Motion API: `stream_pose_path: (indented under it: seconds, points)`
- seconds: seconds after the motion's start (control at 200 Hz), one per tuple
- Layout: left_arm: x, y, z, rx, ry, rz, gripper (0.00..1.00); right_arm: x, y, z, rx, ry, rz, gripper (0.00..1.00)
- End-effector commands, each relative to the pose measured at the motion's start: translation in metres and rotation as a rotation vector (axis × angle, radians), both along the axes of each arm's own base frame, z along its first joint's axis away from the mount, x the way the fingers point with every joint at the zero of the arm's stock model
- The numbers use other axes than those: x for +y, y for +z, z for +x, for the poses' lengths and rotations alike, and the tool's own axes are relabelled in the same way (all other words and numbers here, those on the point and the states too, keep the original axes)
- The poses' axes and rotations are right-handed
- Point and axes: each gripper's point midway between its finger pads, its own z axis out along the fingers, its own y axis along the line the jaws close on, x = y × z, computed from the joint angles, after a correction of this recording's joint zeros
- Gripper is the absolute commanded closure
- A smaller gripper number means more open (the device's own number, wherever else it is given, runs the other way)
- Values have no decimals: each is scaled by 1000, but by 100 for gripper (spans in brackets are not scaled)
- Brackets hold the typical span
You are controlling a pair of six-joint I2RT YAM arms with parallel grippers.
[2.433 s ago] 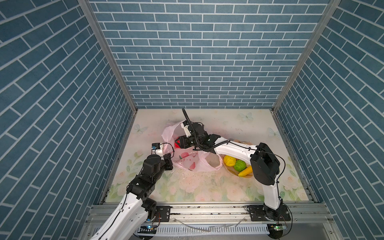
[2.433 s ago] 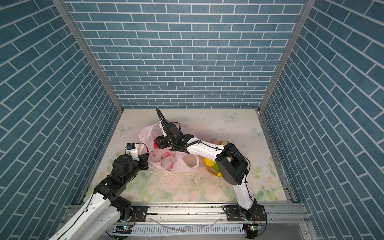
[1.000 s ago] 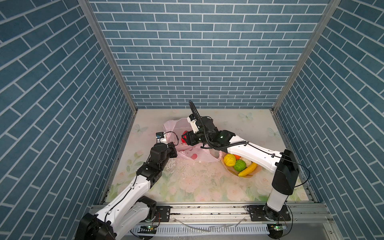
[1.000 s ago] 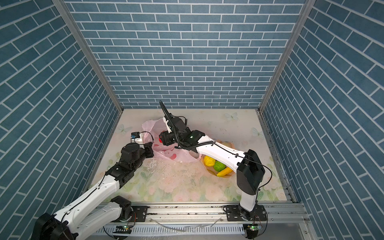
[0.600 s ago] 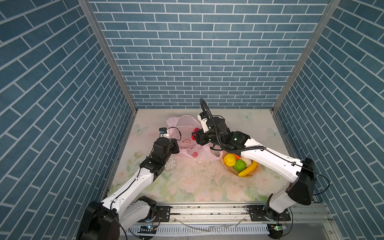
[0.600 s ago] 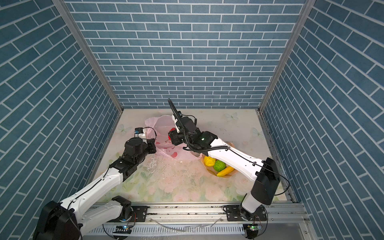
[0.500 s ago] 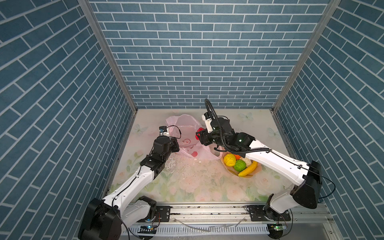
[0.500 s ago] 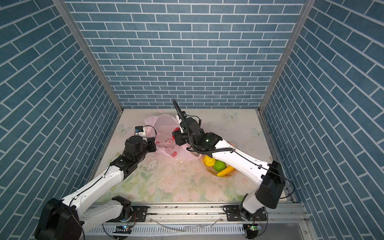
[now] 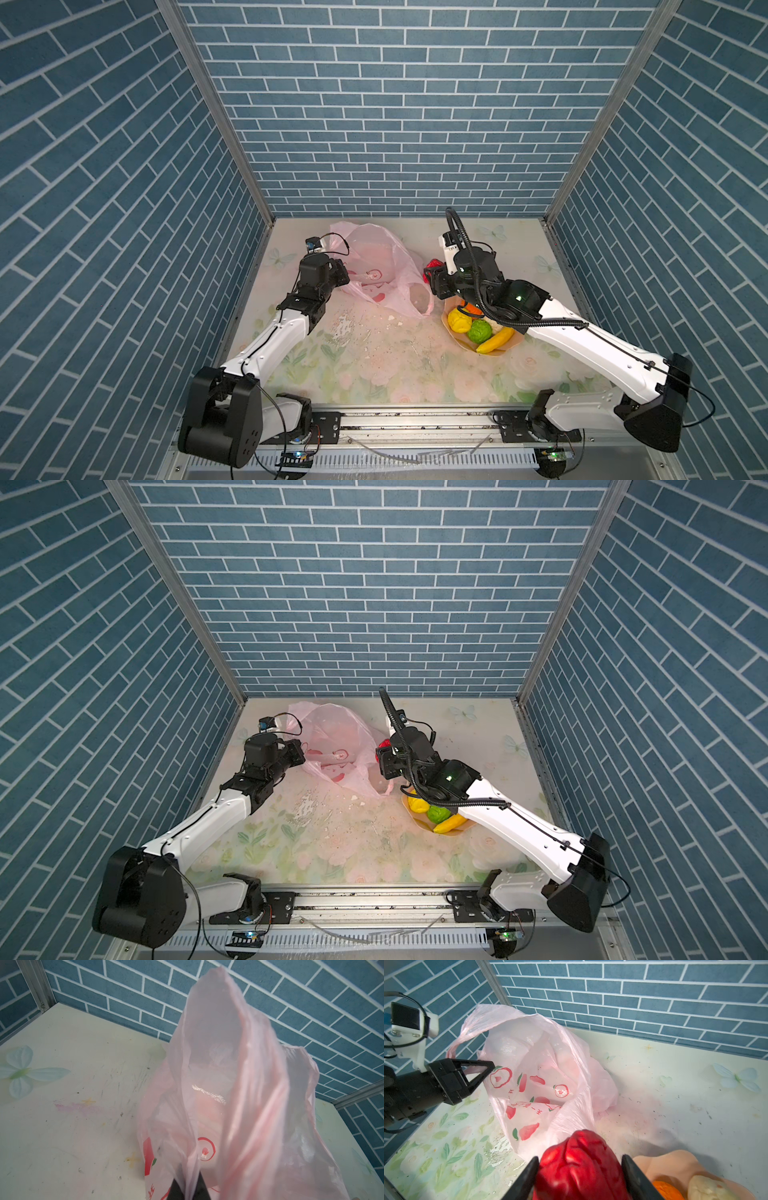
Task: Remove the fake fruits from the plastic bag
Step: 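Carry the red apple over the peach bowl while the left gripper releases the bag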
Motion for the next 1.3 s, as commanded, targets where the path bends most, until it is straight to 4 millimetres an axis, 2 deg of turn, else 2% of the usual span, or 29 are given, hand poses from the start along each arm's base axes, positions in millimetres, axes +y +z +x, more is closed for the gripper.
stream_pose_path:
  seconds: [0.0, 0.15, 0.31, 0.41, 0.505, 0.56, 0.68, 0.855, 0.955, 1.13, 1.295]
  points:
    - [0, 17, 16, -57, 6, -30, 90, -27, -14, 0, 14, -64, -50, 91]
    - [3, 7, 34, -50, 23, -58, 90, -43, -18, -1, 18, -99, -57, 91]
    - [-5, -8, 51, -8, 1, -63, 90, -54, -24, -1, 22, -126, -56, 91]
    - [-8, -15, 54, 20, -10, -76, 88, -57, -29, -1, 28, -136, -52, 91]
    - [-10, -17, 52, 31, -17, -92, 81, -61, -32, 0, 33, -146, -51, 91]
    - [-12, -16, 48, 39, -27, -99, 77, -63, -34, 1, 36, -150, -53, 91]
    - [-11, -11, 35, 55, -33, -94, 59, -66, -41, 3, 47, -159, -56, 91]
    - [2, -2, 8, 95, 6, -61, 40, -68, -55, 10, 68, -172, -53, 91]
    - [9, 2, -6, 134, 24, -48, 34, -69, -61, 13, 83, -178, -46, 91]
    - [10, 12, -31, 187, 6, -56, 25, -74, -73, 19, 111, -189, -48, 91]
    - [4, 43, -50, 187, -60, -49, 14, -84, -84, 23, 143, -210, -56, 91]
